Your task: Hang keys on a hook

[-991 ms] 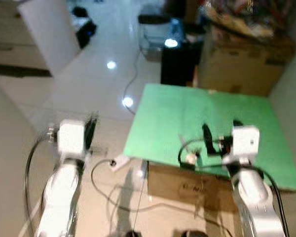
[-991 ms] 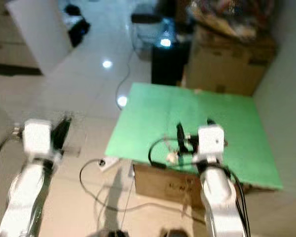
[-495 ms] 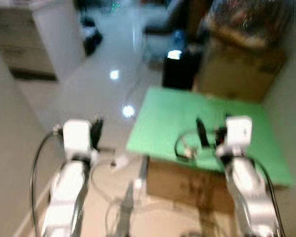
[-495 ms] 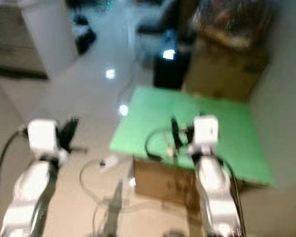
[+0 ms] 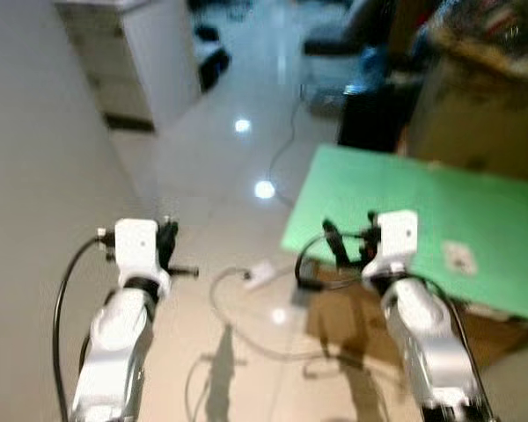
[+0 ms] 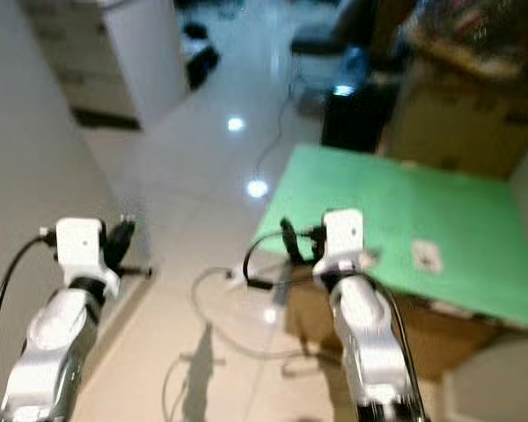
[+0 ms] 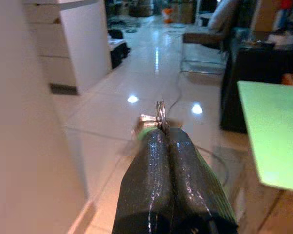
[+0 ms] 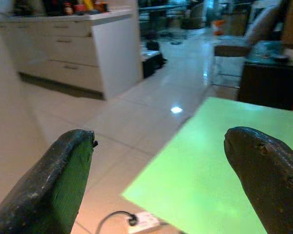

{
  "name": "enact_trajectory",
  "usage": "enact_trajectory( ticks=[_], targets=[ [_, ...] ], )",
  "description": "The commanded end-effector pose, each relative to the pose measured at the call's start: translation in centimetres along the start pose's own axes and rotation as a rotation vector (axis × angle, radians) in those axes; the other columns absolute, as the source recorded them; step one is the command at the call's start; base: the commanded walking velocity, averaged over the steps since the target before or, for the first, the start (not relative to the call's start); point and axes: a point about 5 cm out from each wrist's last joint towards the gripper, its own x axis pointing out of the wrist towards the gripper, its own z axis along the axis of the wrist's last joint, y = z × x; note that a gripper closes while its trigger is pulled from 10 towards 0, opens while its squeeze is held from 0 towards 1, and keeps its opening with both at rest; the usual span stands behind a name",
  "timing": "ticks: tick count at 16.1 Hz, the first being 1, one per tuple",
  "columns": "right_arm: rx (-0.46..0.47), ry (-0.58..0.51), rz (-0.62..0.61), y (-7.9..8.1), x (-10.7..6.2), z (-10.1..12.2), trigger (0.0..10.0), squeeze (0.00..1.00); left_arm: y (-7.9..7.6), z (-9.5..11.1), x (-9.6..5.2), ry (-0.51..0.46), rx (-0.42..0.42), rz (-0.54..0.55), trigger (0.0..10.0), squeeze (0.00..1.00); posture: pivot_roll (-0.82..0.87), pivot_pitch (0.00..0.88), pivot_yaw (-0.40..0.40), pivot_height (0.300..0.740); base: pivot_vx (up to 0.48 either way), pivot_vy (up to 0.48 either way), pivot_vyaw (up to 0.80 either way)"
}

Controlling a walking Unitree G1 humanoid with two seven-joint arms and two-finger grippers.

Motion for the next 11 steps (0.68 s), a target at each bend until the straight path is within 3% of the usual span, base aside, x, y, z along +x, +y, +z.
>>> enact_trajectory(
  ticks=[1,6,9,11],
  targets=[
    [0.018,0.004,-0.005,-0.2,0.1,-0.2,10.0,0.0,-0.3,0.0,0.1,0.001,0.021,-0.009,10.0,0.0,-0.08,0.0,0.037,0.74,0.0,0.48,0.0],
    [0.029,0.015,0.046,0.2,0.6,-0.6,10.0,0.0,0.3,-0.3,-0.1,0.013,0.05,0.038,10.0,0.0,-0.05,0.0,0.023,0.74,0.0,0.067,0.0],
    [0.049,0.018,0.05,0.1,0.8,-0.7,10.0,0.0,1.1,-0.5,-0.1,0.022,0.021,0.088,10.0,0.0,-0.05,0.0,0.014,0.74,0.0,0.0,0.0],
    [0.056,0.015,0.065,0.3,1.4,-0.7,10.0,0.0,0.6,-0.5,0.6,0.033,0.052,0.101,10.0,0.0,-0.03,0.0,0.015,0.74,0.0,0.0,0.0]
  ],
)
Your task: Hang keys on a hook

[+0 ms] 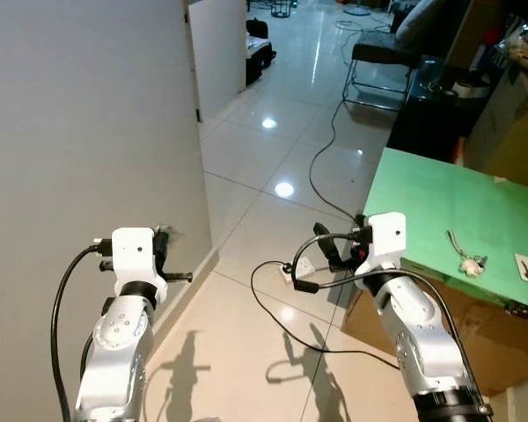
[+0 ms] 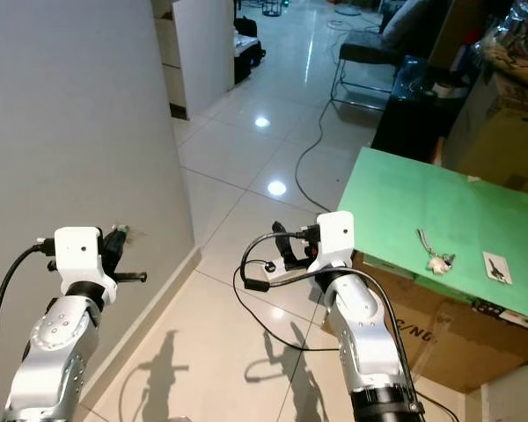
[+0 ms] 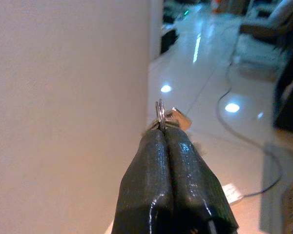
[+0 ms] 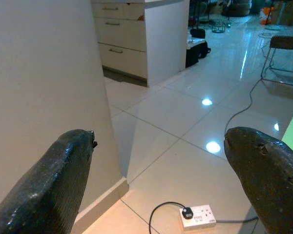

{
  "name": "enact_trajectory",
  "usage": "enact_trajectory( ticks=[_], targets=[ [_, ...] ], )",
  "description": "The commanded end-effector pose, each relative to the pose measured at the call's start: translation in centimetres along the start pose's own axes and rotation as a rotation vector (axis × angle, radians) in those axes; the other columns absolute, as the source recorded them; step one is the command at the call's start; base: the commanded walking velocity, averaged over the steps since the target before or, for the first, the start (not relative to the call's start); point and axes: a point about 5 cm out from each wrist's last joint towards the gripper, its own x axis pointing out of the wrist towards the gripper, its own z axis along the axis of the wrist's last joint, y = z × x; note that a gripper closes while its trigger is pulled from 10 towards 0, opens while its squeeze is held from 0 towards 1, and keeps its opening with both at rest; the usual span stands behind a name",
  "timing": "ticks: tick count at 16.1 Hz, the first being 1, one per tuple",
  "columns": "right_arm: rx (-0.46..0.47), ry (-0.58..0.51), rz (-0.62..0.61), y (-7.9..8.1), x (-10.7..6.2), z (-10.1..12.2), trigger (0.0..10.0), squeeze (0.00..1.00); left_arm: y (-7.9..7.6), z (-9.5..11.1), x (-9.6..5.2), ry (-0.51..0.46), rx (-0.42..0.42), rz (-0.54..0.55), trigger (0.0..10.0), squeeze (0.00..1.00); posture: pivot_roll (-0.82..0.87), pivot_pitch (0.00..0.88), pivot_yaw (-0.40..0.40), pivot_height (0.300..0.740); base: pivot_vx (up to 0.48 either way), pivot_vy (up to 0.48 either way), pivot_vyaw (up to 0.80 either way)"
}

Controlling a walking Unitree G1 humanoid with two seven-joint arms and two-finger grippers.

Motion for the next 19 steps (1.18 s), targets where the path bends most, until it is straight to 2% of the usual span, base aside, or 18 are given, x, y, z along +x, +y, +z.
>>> enact_trajectory(
  ticks=[1,3,7,9,10,12,14,16,19],
  targets=[
    [0.014,-0.021,0.0,-0.2,0.5,0.4,10.0,0.0,-1.1,1.2,0.7,-0.045,0.025,-0.024,10.0,0.0,-0.03,0.0,0.017,0.74,0.0,0.0,0.0],
    [-0.017,-0.007,-0.017,-0.3,0.9,0.3,10.0,0.0,-1.0,1.5,0.8,-0.063,0.016,-0.028,10.0,0.0,-0.02,0.0,0.018,0.74,0.0,0.0,0.0],
    [0.033,-0.012,-0.038,-0.7,1.4,0.2,10.0,0.0,-0.8,1.4,0.8,-0.068,0.007,-0.028,10.0,0.0,-0.02,0.0,0.023,0.74,0.06,-0.351,0.45],
    [-0.039,-0.091,-0.117,-1.5,1.0,1.1,10.0,0.0,0.0,1.5,0.4,-0.112,-0.015,0.006,10.0,0.0,-0.02,0.0,0.021,0.74,0.0,0.0,0.61],
    [-0.067,-0.116,-0.14,-1.8,0.6,1.3,10.0,0.0,0.9,0.8,-0.3,-0.116,-0.022,0.033,10.0,0.0,-0.02,0.0,0.021,0.74,0.0,0.0,0.61],
    [-0.055,-0.079,-0.118,-1.8,0.5,0.4,10.0,0.0,0.9,-0.3,-1.0,-0.075,-0.017,0.034,10.0,0.0,-0.02,0.0,0.019,0.74,0.0,0.0,0.59],
    [-0.038,-0.077,-0.099,-1.6,0.8,0.4,10.0,0.0,0.3,0.5,-0.6,-0.106,-0.04,0.034,10.0,0.0,-0.02,0.0,0.012,0.74,0.0,0.0,0.58],
    [-0.041,-0.081,-0.091,-1.4,0.9,0.4,10.0,0.0,0.5,0.5,-0.5,-0.111,-0.036,0.041,10.0,0.0,-0.02,0.0,0.01,0.74,0.0,0.0,0.57],
    [0.003,-0.067,-0.075,-1.2,0.9,0.1,10.0,0.0,0.8,0.2,-0.7,-0.094,-0.055,0.06,10.0,0.0,-0.02,0.0,0.005,0.74,0.0,0.154,0.56]
  ],
)
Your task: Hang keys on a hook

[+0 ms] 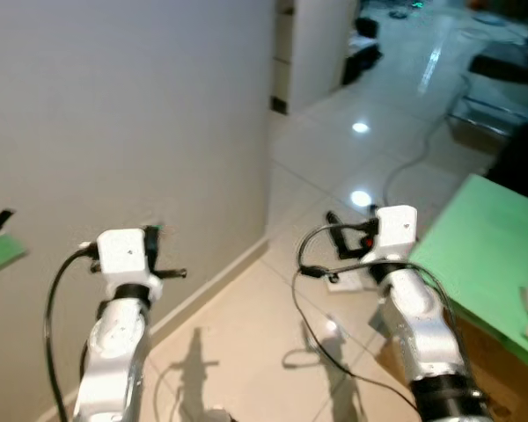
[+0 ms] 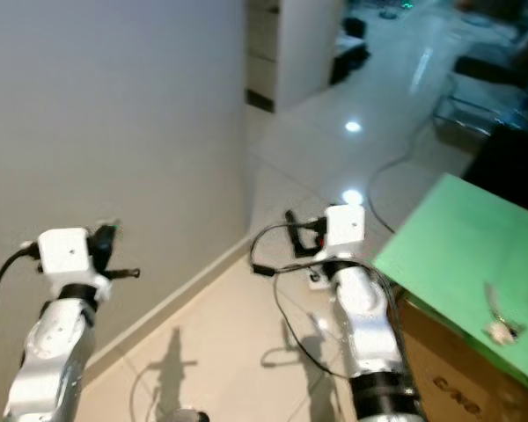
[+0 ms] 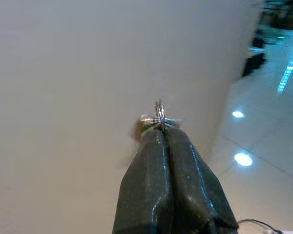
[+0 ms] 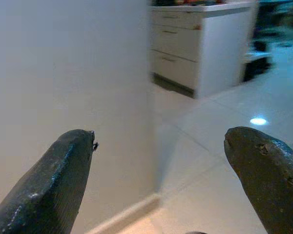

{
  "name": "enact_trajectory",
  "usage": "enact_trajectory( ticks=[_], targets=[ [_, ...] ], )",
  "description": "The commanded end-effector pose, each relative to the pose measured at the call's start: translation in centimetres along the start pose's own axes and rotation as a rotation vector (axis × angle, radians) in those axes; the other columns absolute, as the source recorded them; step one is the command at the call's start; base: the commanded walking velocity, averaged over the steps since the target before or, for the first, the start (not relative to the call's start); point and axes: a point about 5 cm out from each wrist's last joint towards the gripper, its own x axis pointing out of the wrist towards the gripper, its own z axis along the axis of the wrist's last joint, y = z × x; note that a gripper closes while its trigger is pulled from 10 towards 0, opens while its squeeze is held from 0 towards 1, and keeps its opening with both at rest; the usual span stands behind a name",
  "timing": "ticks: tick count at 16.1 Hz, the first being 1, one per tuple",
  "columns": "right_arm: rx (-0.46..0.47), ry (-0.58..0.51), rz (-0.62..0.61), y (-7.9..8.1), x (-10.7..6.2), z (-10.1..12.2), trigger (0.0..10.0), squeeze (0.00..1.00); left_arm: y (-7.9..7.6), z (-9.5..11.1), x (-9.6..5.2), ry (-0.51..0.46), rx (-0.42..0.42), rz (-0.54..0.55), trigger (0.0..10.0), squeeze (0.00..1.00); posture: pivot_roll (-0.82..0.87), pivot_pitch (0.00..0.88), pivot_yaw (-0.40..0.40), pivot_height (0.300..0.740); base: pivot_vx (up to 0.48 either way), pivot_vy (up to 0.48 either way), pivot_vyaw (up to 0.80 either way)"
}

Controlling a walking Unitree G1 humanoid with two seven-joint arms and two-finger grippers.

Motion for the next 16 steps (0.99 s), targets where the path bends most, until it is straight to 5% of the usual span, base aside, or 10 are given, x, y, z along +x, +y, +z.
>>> enact_trajectory(
  ticks=[1,11,16],
  targets=[
    [0.042,0.015,-0.01,-0.5,0.0,-0.2,10.0,0.0,-0.1,0.1,0.0,0.004,0.004,0.01,10.0,0.0,-0.02,0.0,0.003,0.74,0.0,0.461,0.53],
    [0.082,0.06,0.061,0.5,0.3,-1.0,10.0,0.0,0.3,0.1,-0.3,0.044,0.095,0.057,10.0,0.0,0.02,0.0,0.01,0.74,-0.03,0.447,0.52],
    [0.08,0.059,0.104,0.7,1.0,-0.6,10.0,0.0,0.5,0.0,-0.3,0.051,0.136,0.082,10.0,0.0,0.03,0.0,-0.004,0.74,0.0,0.0,0.52]
  ],
)
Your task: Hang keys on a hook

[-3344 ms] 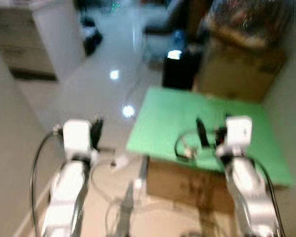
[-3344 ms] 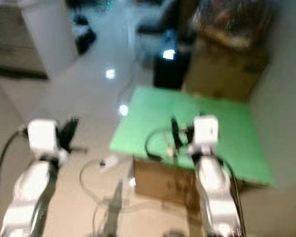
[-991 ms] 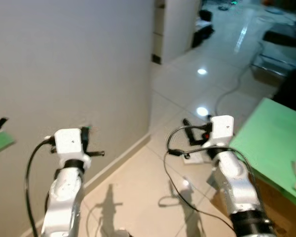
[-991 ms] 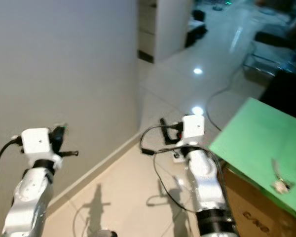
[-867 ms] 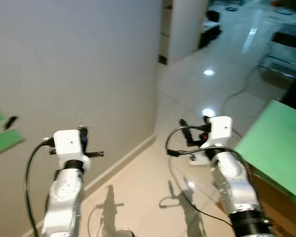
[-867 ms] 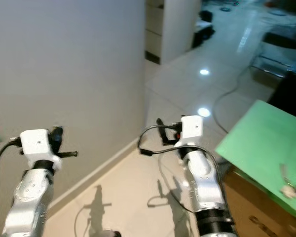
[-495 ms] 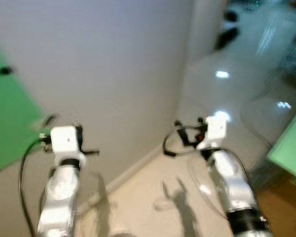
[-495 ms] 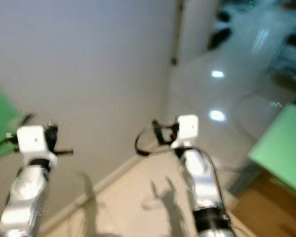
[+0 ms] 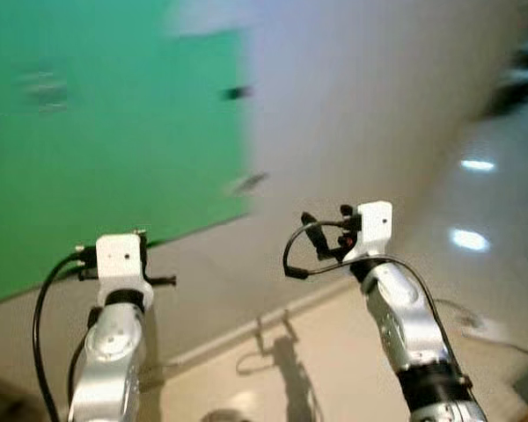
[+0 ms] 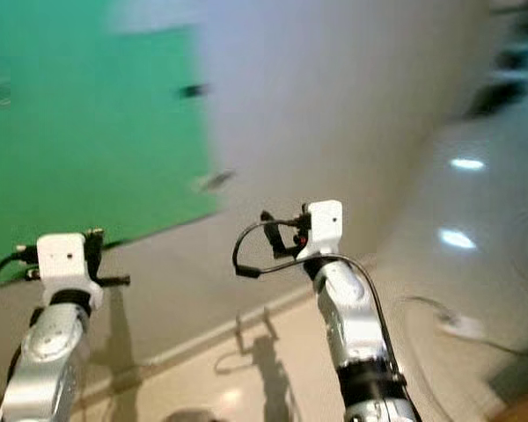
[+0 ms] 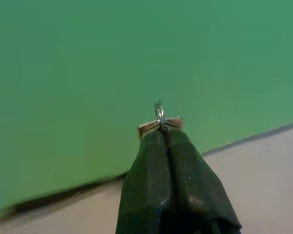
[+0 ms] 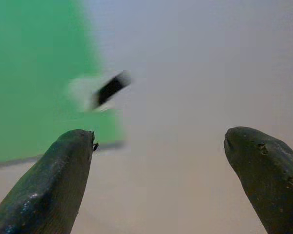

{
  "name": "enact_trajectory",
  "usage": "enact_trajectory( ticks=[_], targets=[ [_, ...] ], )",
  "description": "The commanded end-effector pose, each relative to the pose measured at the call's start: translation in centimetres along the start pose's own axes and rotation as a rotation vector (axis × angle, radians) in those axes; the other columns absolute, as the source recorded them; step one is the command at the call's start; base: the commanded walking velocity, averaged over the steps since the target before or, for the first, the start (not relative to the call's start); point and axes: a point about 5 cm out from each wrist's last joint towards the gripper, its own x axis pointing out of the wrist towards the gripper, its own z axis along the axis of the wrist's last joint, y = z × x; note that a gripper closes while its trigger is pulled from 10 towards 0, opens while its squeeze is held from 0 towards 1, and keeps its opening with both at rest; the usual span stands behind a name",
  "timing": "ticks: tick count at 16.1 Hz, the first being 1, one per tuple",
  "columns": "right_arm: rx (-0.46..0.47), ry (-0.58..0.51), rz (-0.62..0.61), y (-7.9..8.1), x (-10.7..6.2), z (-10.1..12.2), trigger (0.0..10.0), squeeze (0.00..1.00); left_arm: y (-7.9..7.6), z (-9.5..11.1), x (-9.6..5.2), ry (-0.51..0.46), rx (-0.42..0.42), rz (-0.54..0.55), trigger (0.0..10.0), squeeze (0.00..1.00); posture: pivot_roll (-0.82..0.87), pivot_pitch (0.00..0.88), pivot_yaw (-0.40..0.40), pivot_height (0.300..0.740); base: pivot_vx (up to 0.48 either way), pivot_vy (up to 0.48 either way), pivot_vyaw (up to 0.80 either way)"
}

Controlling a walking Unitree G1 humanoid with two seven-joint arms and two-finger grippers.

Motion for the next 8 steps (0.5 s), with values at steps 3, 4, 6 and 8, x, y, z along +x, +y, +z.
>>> enact_trajectory(
  ticks=[3,4,6,8],
  targets=[
    [-0.012,-0.001,-0.002,-0.5,0.2,0.5,10.0,0.0,-0.3,0.6,-0.1,-0.037,0.054,0.014,10.0,0.0,0.03,0.0,-0.012,0.74,0.0,-0.32,0.51],
    [-0.014,0.002,0.003,-0.4,0.3,0.4,10.0,0.0,-0.8,0.9,-0.2,-0.044,0.06,0.002,10.0,0.0,0.03,0.0,-0.014,0.74,0.0,-0.48,0.51],
    [-0.017,0.003,0.02,0.0,0.5,0.4,10.0,0.0,-1.2,1.1,-0.1,-0.047,0.072,-0.003,10.0,0.0,0.03,0.0,-0.015,0.74,0.0,0.0,0.51],
    [-0.033,0.0,0.032,0.2,0.5,0.5,10.0,0.0,-1.7,1.3,0.2,-0.047,0.075,-0.014,10.0,0.0,0.03,0.0,-0.011,0.74,0.0,0.0,0.5]
  ],
)
